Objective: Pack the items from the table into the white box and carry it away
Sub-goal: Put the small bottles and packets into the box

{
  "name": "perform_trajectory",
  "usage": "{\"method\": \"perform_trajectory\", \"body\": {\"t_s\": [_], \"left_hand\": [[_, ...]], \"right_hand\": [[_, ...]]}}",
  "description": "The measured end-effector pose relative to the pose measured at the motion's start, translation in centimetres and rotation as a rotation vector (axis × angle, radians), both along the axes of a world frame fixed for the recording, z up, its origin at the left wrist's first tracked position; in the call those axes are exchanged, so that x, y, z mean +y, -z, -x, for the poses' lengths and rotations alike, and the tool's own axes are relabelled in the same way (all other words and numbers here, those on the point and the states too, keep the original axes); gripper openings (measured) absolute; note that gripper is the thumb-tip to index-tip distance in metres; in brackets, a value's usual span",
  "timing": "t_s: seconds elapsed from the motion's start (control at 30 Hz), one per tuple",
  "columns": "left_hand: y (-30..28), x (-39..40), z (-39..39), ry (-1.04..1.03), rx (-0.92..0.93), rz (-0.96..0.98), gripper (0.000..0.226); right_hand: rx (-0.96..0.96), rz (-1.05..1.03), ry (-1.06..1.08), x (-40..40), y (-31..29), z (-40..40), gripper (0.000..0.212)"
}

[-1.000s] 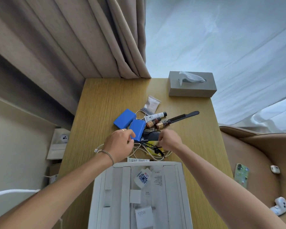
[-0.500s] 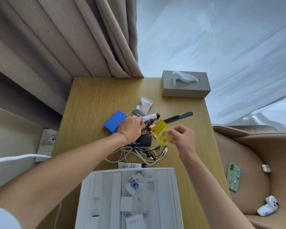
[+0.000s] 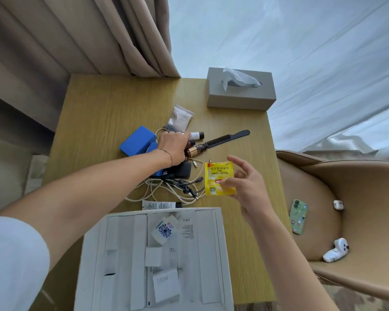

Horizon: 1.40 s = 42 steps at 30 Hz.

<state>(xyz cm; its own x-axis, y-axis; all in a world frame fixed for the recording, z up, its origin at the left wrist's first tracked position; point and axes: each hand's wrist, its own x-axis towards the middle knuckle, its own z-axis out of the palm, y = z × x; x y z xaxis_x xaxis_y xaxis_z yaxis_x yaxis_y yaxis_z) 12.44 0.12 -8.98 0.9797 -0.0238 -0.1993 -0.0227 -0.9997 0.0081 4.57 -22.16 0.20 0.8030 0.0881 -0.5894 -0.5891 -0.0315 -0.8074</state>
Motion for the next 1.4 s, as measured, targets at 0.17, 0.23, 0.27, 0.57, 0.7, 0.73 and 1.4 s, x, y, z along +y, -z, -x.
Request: {"method": "perform_trajectory", "body": {"t_s": [0.17, 0.23, 0.27, 0.57, 0.7, 0.73, 1.4], "left_hand": [[-1.2, 0.3, 0.9, -0.003, -0.04, 0.099, 0.056], [-2.5, 0.3, 1.8, -0.01, -0.067, 0.185, 0.059], [-3.3, 0.4, 2.4, -0.016, -0.09, 0.244, 0.06], [-9.4, 1.9, 11.3, -0.075, -0.269, 0.515, 0.053], [-10.2, 2.1, 15.1, -0.136, -0.267, 0.606, 0.051], [-10.4, 2.0, 16.0, -0.154, -0.262, 0.628, 0.05], [-7.9, 1.2, 26.5, -0.231, -0.063, 0.703, 0.038]], "right_hand": [[-0.019, -0.077, -0.149, -0.2, -1.2, 1.3, 0.058], [-0.035, -0.076, -0.166, -0.1, -1.6, 1.9, 0.051], [-0.047, -0.065, -0.174, 0.0, -1.7, 2.2, 0.046], [-0.261, 0.358, -0.45, 1.6, -1.7, 6.4, 0.021], [-0.378, 0.584, -0.599, 2.8, -1.5, 8.4, 0.016], [-0.416, 0.639, -0.64, 3.2, -1.5, 8.9, 0.015], [-0.629, 1.176, -1.146, 6.9, 5.6, 14.1, 0.027]]}}
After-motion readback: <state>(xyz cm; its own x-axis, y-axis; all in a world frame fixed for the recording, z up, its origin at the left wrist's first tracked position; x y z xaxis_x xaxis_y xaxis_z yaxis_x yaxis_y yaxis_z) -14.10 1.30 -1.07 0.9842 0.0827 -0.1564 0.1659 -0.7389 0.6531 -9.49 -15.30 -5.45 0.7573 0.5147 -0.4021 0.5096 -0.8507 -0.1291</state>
